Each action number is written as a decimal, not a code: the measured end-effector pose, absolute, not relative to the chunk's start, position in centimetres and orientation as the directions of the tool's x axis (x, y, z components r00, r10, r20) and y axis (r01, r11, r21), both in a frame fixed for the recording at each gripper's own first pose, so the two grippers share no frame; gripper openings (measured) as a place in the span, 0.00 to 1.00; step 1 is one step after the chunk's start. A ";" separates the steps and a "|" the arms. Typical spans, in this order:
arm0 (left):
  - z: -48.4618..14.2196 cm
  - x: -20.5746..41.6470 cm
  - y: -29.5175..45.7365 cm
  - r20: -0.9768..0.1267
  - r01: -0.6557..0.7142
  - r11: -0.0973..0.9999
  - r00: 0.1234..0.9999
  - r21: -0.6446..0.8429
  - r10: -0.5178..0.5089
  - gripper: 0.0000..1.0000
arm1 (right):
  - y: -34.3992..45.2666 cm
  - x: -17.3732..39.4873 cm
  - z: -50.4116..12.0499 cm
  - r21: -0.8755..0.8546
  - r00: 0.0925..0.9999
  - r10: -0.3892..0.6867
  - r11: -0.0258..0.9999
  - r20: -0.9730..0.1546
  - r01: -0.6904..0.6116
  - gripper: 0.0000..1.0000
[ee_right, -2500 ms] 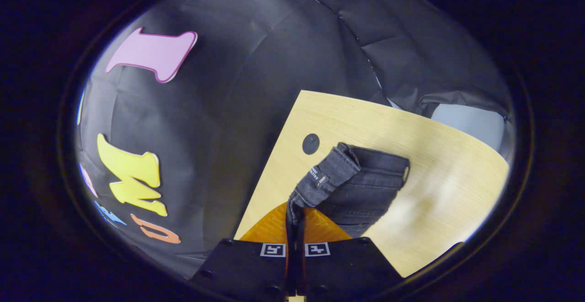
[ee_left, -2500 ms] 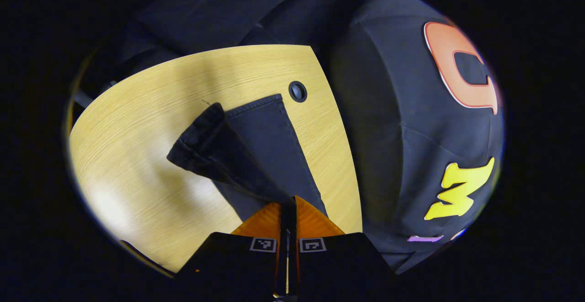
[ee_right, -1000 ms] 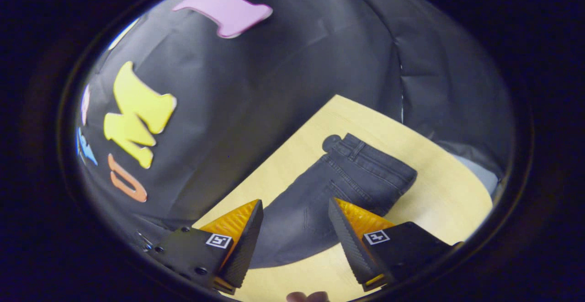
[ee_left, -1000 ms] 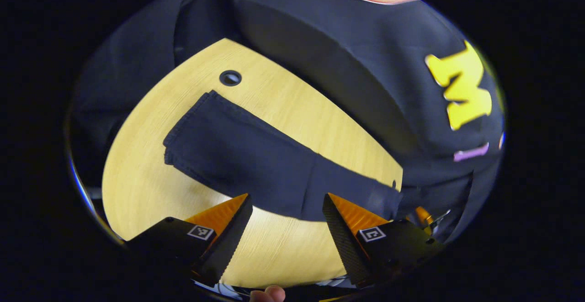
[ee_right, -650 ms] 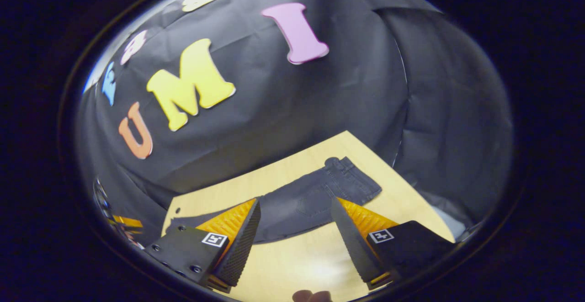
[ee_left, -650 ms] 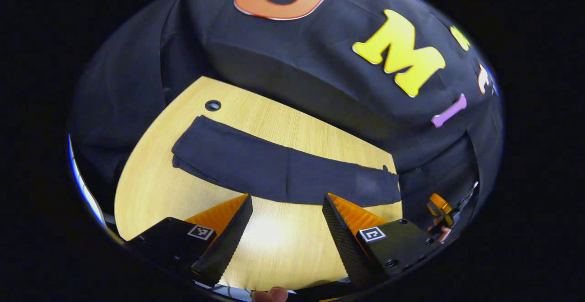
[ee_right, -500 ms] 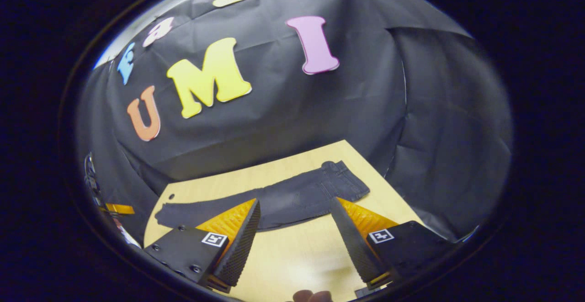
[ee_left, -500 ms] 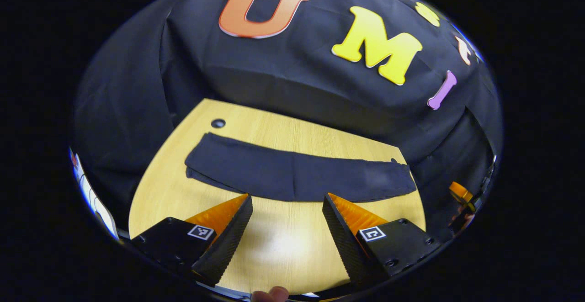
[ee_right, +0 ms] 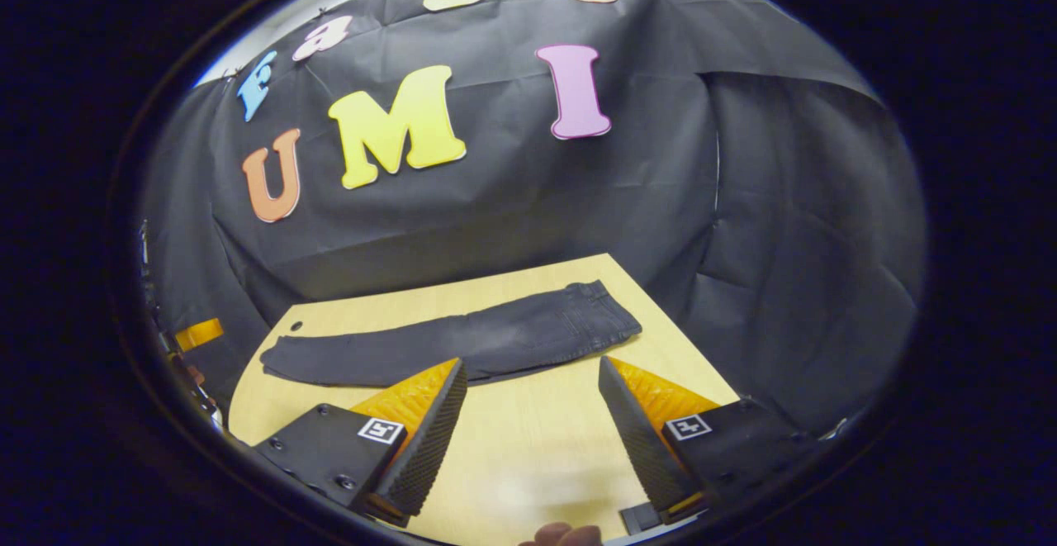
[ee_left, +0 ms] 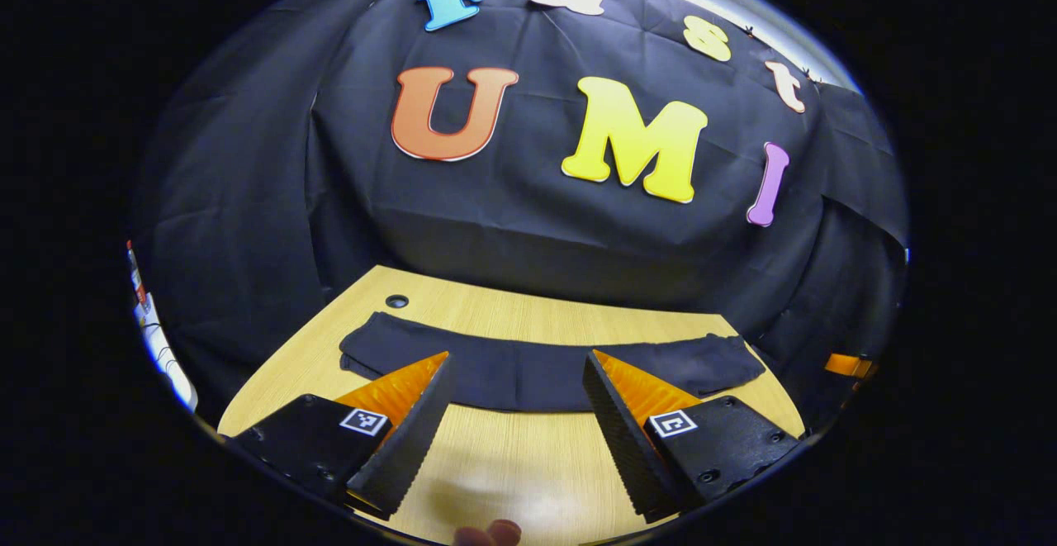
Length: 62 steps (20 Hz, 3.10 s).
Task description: Grasp the waist and the cuffs of the jeans and fold them to make the two legs overlap; first hold the waist and fold one-third of the jeans toward the cuffs, then hold the cuffs and fold the remaining one-third in the same direction to finish folding.
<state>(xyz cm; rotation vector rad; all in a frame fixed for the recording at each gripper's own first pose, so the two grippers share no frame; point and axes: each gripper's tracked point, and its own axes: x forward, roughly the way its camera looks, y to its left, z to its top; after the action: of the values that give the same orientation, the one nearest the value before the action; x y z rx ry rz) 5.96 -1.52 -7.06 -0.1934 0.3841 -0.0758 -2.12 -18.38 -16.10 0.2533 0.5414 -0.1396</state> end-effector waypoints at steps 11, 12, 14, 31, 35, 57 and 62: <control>-0.4 8.8 -5.1 -0.224 -0.016 0.998 0.975 -0.054 0.003 0.99 | -26.5 4.8 -23.7 0.292 0.826 -0.122 0.899 -0.551 0.327 0.94; -0.1 8.8 -5.6 -0.222 -0.027 0.998 0.975 -0.057 0.014 0.98 | -27.0 5.7 -24.6 0.298 0.824 -0.120 0.896 -0.554 0.330 0.94; -0.2 8.5 -6.5 -0.232 -0.040 0.997 0.973 -0.066 0.024 0.98 | -28.4 7.7 -26.4 0.290 0.819 -0.120 0.898 -0.561 0.331 0.94; -4.8 8.7 -7.9 -0.414 -0.137 0.986 0.906 -0.097 0.085 0.99 | -34.2 19.8 -40.0 0.244 0.744 -0.140 0.891 -0.654 0.382 0.94; -5.4 8.9 -7.7 -0.440 -0.151 0.980 0.894 -0.127 0.081 0.99 | -33.9 19.8 -40.2 0.265 0.755 -0.121 0.891 -0.644 0.368 0.86; -6.0 6.2 2.2 -0.361 -0.234 0.967 0.915 -0.101 0.183 0.99 | -24.9 20.6 -23.0 0.143 0.846 -0.086 0.972 -0.526 0.188 0.11; -3.9 6.2 4.6 -0.261 -0.206 0.977 0.947 -0.051 0.186 0.99 | -13.7 21.8 -17.3 0.111 0.886 0.045 0.994 -0.462 0.008 0.11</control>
<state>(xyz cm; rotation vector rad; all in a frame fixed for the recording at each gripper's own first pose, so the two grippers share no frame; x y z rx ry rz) 6.20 4.59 -3.90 -0.0778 0.2586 0.1998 21.76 -13.69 -17.30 0.1108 0.4824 0.0192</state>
